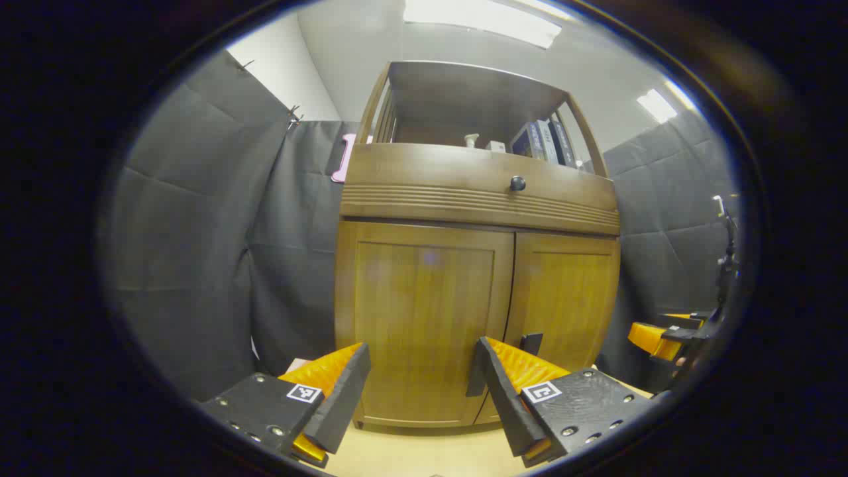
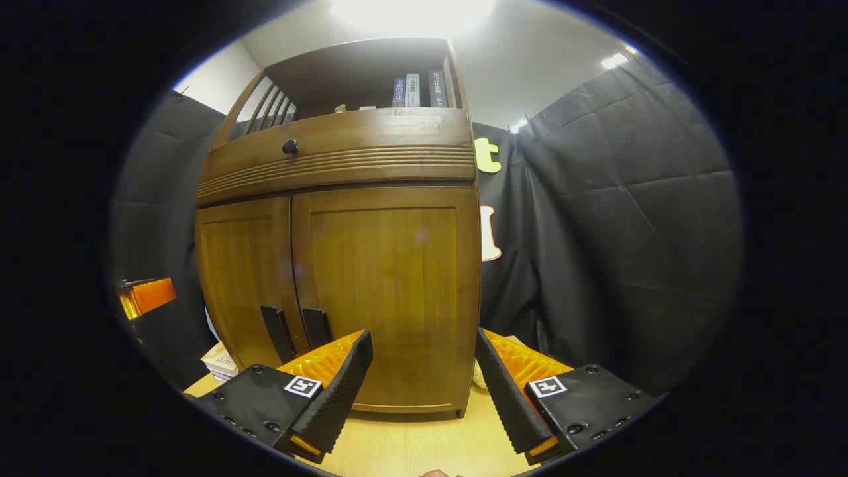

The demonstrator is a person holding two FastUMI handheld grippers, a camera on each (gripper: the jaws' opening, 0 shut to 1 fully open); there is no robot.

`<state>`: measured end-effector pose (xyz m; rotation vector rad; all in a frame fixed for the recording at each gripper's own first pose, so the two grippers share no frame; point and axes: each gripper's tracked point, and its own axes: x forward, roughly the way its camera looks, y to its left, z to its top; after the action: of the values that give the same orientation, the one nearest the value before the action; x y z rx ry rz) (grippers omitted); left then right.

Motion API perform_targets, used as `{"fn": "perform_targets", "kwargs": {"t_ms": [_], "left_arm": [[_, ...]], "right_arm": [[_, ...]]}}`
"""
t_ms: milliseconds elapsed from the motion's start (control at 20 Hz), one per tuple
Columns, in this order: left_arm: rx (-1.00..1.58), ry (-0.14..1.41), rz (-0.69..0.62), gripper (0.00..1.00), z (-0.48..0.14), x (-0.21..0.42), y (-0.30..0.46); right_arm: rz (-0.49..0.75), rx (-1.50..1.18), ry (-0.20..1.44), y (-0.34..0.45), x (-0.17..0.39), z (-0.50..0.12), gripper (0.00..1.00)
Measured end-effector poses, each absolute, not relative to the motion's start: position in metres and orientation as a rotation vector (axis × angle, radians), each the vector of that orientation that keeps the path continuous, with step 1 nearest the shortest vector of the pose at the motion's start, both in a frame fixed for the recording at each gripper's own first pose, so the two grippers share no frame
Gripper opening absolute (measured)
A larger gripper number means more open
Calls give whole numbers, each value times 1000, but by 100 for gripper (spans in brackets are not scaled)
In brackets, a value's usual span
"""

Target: Open the right door of the double-door shoe cabinet with the right hand, and open the left door with the left hand.

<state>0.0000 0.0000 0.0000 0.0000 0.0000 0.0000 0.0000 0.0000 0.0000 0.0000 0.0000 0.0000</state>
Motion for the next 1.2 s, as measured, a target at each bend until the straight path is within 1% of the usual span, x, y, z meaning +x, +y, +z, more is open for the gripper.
{"fn": "perform_targets", "kwargs": {"t_ms": [50, 150, 200, 400, 600, 650, 750, 800, 900, 1000, 1200], "left_arm": [[4, 6, 6, 92, -1, 1, 1], [6, 20, 22, 92, -8, -6, 10], [-1, 23, 28, 92, -13, -13, 14], [-15, 26, 47, 92, -10, -18, 20], [-2, 30, 60, 92, -11, -24, 29], [-3, 31, 60, 92, -11, -24, 31], [-4, 31, 64, 92, -13, -28, 36], [-4, 34, 68, 92, -15, -30, 38], [-6, 40, 76, 92, -20, -32, 42], [-12, 48, 85, 92, -26, -37, 47], [-23, 57, 110, 92, -32, -43, 55]], "right_arm": [[4, -2, 4, 0, 1, 0, 98], [6, -8, 8, 2, 3, -1, 96], [8, -6, 8, 3, 3, 0, 98], [23, 7, 13, 14, 11, 2, 98], [55, 2, 15, 31, 12, 2, 96], [63, 1, 17, 34, 12, 1, 98], [78, -4, 17, 40, 12, 3, 96], [85, -8, 16, 42, 13, 3, 98], [98, -15, 14, 50, 15, 6, 96], [112, -10, 19, 59, 19, 8, 98], [143, 6, 42, 77, 31, 6, 96]]}}
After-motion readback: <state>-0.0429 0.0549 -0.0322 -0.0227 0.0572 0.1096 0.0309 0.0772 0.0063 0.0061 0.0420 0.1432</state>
